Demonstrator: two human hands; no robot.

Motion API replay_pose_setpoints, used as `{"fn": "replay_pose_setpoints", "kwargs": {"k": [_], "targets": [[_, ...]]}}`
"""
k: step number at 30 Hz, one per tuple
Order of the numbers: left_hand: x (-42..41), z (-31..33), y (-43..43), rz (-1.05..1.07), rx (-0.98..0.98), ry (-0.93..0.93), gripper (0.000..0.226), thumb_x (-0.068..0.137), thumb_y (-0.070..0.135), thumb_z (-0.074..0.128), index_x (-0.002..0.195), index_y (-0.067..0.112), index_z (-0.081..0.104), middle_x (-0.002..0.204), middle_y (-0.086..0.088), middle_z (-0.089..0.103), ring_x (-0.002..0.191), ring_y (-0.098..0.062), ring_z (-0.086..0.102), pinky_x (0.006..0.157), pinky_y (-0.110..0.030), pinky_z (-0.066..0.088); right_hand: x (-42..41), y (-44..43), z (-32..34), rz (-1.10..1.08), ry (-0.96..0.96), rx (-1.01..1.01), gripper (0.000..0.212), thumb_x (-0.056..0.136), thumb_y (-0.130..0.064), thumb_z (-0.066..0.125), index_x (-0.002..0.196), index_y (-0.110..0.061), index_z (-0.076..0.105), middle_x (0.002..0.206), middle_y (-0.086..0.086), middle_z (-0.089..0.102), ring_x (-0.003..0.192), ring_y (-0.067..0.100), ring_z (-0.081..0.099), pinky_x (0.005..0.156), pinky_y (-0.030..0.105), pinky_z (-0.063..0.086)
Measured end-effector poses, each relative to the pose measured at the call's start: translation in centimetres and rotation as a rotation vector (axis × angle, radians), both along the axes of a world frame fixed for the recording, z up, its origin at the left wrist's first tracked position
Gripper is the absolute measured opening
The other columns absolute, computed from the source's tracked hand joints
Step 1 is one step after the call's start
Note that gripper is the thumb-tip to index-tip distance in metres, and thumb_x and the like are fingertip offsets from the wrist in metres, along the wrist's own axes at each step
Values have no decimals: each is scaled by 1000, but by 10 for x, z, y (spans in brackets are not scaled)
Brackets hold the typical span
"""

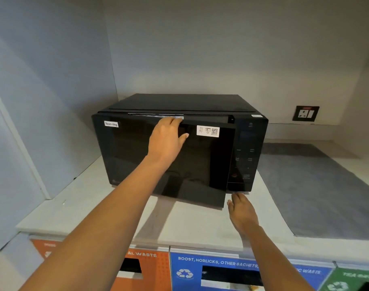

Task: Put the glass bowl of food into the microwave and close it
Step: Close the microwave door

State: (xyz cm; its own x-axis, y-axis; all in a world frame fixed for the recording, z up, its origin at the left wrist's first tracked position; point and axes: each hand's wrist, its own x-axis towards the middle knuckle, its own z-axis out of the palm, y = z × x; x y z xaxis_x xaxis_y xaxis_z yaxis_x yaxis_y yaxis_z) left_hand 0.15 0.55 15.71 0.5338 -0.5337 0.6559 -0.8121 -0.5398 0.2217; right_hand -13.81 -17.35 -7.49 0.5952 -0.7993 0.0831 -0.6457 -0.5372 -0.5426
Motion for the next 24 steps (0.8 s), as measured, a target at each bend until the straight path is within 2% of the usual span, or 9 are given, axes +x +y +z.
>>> {"fn": "replay_pose_setpoints", "kwargs": {"k": [3,8,24], "targets": [[8,1,-10,3,-1,4,53,90,31,61,137,10,49,138,-10,53,133,-23,42,107,-32,40,1,-1,-7,-22,-5,54,55,96,-41,32,147,-22,22,155,-1,25,141,23,28,113,34,25],[17,3,-25,24,8,16,51,89,27,63,135,10,51,134,-10,54,129,-24,44,98,-33,46,1,-4,-15,-23,79,26,58,96,-42,28,148,-23,13,158,-2,13,145,22,18,116,35,19],[27,-3,-42,54,-6,-23,49,89,24,62,133,6,51,132,-14,56,125,-27,47,101,-35,43,2,-4,-14,-17,156,-26,60,95,-46,26,149,-25,9,159,-4,7,146,21,13,117,35,17]]}}
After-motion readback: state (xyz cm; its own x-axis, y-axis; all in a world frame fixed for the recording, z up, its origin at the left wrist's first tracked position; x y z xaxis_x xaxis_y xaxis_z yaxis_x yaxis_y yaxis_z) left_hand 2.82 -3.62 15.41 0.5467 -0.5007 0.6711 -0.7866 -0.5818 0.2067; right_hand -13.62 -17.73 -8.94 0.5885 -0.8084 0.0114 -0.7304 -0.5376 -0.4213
